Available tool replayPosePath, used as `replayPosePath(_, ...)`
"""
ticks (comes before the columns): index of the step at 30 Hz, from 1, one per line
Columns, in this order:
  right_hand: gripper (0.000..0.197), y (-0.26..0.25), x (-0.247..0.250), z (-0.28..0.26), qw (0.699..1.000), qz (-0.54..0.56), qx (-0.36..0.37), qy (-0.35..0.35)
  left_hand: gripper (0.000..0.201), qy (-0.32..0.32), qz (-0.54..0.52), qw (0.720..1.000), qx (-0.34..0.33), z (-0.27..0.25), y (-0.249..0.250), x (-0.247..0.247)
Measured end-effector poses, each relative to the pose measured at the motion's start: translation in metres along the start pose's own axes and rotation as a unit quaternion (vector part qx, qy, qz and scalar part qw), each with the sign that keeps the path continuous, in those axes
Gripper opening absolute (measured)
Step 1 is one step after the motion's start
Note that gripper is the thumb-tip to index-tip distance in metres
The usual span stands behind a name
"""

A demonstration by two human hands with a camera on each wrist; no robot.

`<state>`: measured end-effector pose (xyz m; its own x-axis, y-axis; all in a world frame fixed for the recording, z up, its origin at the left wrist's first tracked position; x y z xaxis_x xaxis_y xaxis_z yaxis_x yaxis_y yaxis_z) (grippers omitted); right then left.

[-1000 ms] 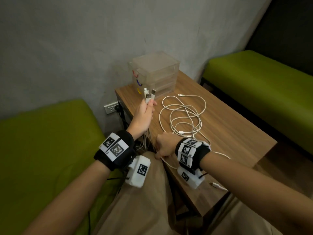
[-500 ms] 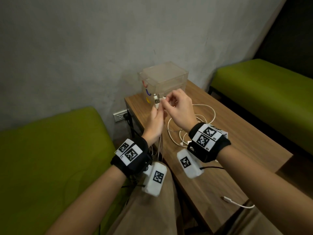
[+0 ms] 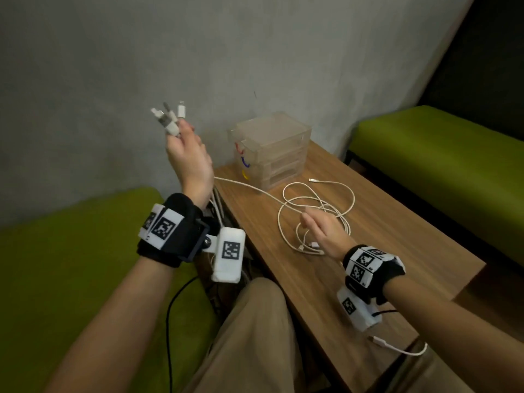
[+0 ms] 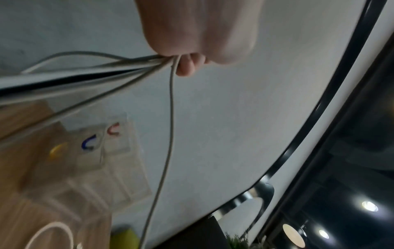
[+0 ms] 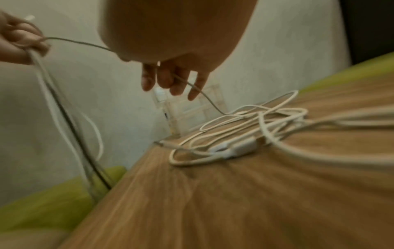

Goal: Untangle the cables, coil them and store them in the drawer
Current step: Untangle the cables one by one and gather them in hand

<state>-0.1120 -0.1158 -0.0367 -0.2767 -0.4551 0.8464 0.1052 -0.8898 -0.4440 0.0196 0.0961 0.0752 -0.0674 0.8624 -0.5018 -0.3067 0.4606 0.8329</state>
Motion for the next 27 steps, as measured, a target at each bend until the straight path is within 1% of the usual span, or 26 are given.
replayPosePath(1,0.043,0.001,0.007,0.003,1.000,-0.009,-0.001,0.023,0.030,-0.004,0.013,1.000,-0.015,0.003,0.003,0.002)
replayPosePath(2,0.038,-0.002,0.014,0.007,0.999,-0.018,0.000,0.041,0.029,-0.021,0.051,0.998,-0.026,0.003,0.001,0.002)
replayPosePath(4,0.030,-0.016,0.024,0.021,0.997,-0.034,0.012,0.070,0.028,-0.091,0.148,0.984,-0.027,-0.011,-0.013,-0.009)
replayPosePath(5,0.028,-0.026,0.027,0.029,0.996,-0.043,0.024,0.074,0.029,-0.139,0.186,0.972,-0.018,-0.022,-0.026,-0.015)
replayPosePath(7,0.024,-0.043,0.027,0.043,0.994,-0.081,0.042,0.061,0.027,-0.245,0.216,0.945,0.013,-0.050,-0.048,-0.030)
replayPosePath(8,0.021,-0.047,0.026,0.048,0.992,-0.099,0.039,0.061,0.024,-0.286,0.234,0.929,0.023,-0.063,-0.055,-0.035)
replayPosePath(9,0.020,-0.048,0.029,0.052,0.992,-0.103,0.024,0.071,0.024,-0.312,0.264,0.912,0.015,-0.072,-0.060,-0.038)
replayPosePath(11,0.020,-0.048,0.037,0.054,0.991,-0.084,-0.006,0.101,0.028,-0.326,0.340,0.882,-0.030,-0.082,-0.061,-0.044)
replayPosePath(12,0.019,-0.048,0.040,0.055,0.990,-0.086,-0.009,0.111,0.028,-0.335,0.356,0.871,-0.046,-0.085,-0.060,-0.047)
replayPosePath(14,0.019,-0.050,0.044,0.055,0.988,-0.110,0.000,0.110,0.026,-0.355,0.358,0.862,-0.056,-0.089,-0.058,-0.052)
replayPosePath(15,0.019,-0.051,0.045,0.054,0.989,-0.108,0.008,0.105,0.026,-0.356,0.354,0.863,-0.057,-0.088,-0.058,-0.052)
replayPosePath(17,0.025,-0.048,0.048,0.050,0.993,-0.063,0.011,0.095,0.027,-0.341,0.358,0.867,-0.067,-0.084,-0.057,-0.049)
replayPosePath(18,0.030,-0.042,0.049,0.047,0.996,-0.034,0.000,0.087,0.026,-0.328,0.359,0.871,-0.072,-0.080,-0.053,-0.046)
replayPosePath(19,0.034,-0.032,0.048,0.045,0.997,-0.016,-0.016,0.072,0.025,-0.308,0.351,0.881,-0.079,-0.075,-0.047,-0.043)
replayPosePath(21,0.037,-0.008,0.049,0.038,0.999,-0.023,-0.033,0.026,0.022,-0.241,0.318,0.913,-0.081,-0.058,-0.035,-0.034)
replayPosePath(23,0.036,0.021,0.052,0.030,0.997,-0.059,-0.052,-0.006,0.023,-0.151,0.262,0.951,-0.071,-0.033,-0.026,-0.022)
replayPosePath(24,0.034,0.035,0.054,0.026,0.995,-0.076,-0.067,-0.017,0.023,-0.113,0.246,0.960,-0.067,-0.022,-0.023,-0.016)
replayPosePath(25,0.033,0.044,0.057,0.024,0.993,-0.084,-0.082,-0.027,0.023,-0.087,0.243,0.964,-0.064,-0.014,-0.021,-0.012)
replayPosePath(26,0.033,0.051,0.060,0.022,0.992,-0.084,-0.092,-0.032,0.023,-0.076,0.248,0.964,-0.056,-0.010,-0.020,-0.010)
replayPosePath(27,0.034,0.054,0.064,0.022,0.992,-0.081,-0.096,-0.024,0.024,-0.079,0.256,0.962,-0.050,-0.010,-0.021,-0.010)
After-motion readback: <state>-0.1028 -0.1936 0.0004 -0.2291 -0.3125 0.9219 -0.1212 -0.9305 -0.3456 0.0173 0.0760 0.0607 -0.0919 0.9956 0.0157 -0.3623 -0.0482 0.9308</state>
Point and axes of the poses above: each hand's wrist, its own z-axis towards the middle knuckle, its own x-axis out of the back of the hand, y = z × x, the point moved 5 cm from there along z, towards the middle knuckle, and after that the axes turned 9 degrees about -z, right-handed, at the moved point
